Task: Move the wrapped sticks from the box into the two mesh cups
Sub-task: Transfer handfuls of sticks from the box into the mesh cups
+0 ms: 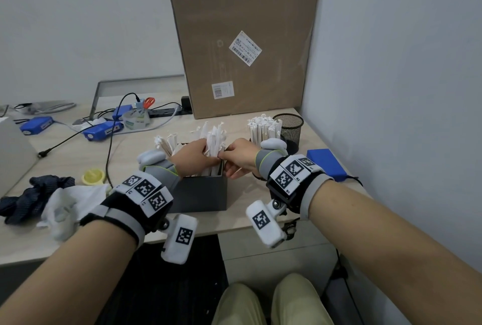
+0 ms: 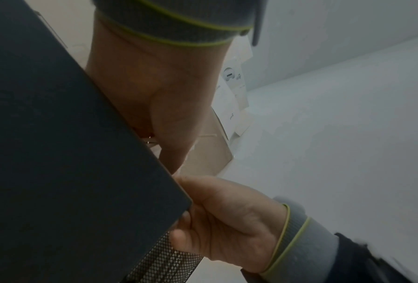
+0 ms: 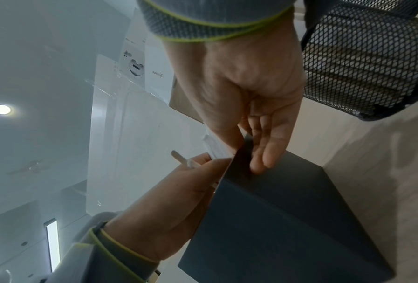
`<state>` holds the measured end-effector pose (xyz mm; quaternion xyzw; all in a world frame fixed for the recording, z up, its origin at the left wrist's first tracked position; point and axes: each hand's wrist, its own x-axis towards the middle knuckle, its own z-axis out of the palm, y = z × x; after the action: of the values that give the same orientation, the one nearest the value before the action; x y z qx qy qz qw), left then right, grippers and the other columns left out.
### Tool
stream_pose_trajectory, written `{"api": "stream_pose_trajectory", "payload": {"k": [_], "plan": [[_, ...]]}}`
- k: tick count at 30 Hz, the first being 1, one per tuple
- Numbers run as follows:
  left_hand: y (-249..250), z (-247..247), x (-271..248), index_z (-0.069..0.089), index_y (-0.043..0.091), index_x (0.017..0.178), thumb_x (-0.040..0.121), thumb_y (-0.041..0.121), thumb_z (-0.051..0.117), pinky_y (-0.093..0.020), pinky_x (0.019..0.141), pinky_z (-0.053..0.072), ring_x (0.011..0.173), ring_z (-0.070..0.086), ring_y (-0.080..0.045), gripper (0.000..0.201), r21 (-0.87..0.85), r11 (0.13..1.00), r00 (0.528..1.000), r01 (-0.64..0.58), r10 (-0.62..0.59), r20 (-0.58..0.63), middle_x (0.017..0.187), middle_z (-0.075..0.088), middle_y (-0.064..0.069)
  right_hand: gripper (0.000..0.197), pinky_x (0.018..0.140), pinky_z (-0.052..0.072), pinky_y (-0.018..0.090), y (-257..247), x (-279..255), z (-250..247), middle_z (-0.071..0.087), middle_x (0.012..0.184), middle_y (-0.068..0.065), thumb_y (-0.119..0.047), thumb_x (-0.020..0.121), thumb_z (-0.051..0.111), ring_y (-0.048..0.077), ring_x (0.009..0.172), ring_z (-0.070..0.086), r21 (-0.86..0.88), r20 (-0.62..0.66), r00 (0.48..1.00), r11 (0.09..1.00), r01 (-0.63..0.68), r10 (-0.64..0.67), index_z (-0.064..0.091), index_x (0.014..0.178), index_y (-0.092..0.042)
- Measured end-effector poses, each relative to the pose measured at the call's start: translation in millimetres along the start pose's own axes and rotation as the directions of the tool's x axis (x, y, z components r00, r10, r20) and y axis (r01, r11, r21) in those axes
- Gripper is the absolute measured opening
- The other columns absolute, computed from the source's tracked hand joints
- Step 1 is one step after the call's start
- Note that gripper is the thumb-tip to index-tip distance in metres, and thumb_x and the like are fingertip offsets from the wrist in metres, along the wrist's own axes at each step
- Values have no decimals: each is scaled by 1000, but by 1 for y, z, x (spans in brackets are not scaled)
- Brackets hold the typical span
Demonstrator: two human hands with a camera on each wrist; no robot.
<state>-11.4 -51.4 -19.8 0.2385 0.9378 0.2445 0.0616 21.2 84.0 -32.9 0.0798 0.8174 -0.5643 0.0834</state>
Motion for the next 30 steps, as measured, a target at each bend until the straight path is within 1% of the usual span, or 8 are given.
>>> {"api": "stream_pose_trajectory", "payload": {"k": [4,5,9,13,17,20,26,30], "plan": [[-13,1,10,54,21,117,82,50,60,-37,94,47,105,60,-21,46,-97,994,999,40,-42,-15,111,62,4,22,41,52,22,0,-1,0,53,64,8,-23,97,51,12,41,57,-12,4,1000,1000,1,-1,53,88,-2],[-16,1,12,52,20,117,81,49,60,-40,94,48,105,60,-22,46,-113,992,998,49,-52,-24,111,62,2,22,41,51,22,0,-1,0,52,64,8,-23,96,51,11,39,56,-13,4,1000,1000,1,0,53,90,-1],[-5,-6,0,41,7,127,92,19,54,-43,94,47,106,56,-29,39,-183,979,989,96,-113,-90,114,57,-12,21,41,51,22,-1,-2,1,52,65,9,-20,97,49,15,46,57,-14,3,1000,1000,-7,7,52,96,0],[-4,-9,0,40,10,128,92,20,57,-40,94,47,105,56,-25,40,-262,965,991,30,-63,-119,114,56,-8,20,42,51,23,-2,-4,1,51,66,9,-19,98,47,19,51,57,-19,3,1000,1000,-12,12,52,98,1],[-5,-8,2,56,9,111,93,19,55,-36,86,45,95,57,-22,21,-198,980,991,-32,5,-136,98,60,-4,21,41,50,22,-3,-5,1,51,65,9,-18,98,46,18,51,56,-32,5,1000,999,-8,8,52,98,1],[-4,-11,3,58,8,103,94,20,50,-35,78,45,89,58,-24,17,-240,970,986,-40,-1,-168,88,63,-5,19,41,50,23,-3,-5,1,51,65,9,-17,98,46,18,50,55,-37,8,1000,999,-8,8,52,97,1],[1,-28,4,54,5,117,101,24,38,-25,60,47,74,65,-11,30,-454,889,967,-55,-66,-247,84,66,2,19,42,51,23,-3,-4,0,52,66,9,-17,98,46,18,51,56,-42,14,1000,999,-7,8,53,99,1],[-2,-36,6,50,5,120,101,21,39,-28,66,51,70,62,-13,28,-612,789,955,-62,-131,-266,79,60,-1,19,42,51,23,-3,-4,0,53,66,8,-17,98,46,18,52,56,-44,14,1000,999,-8,9,53,98,0]]}}
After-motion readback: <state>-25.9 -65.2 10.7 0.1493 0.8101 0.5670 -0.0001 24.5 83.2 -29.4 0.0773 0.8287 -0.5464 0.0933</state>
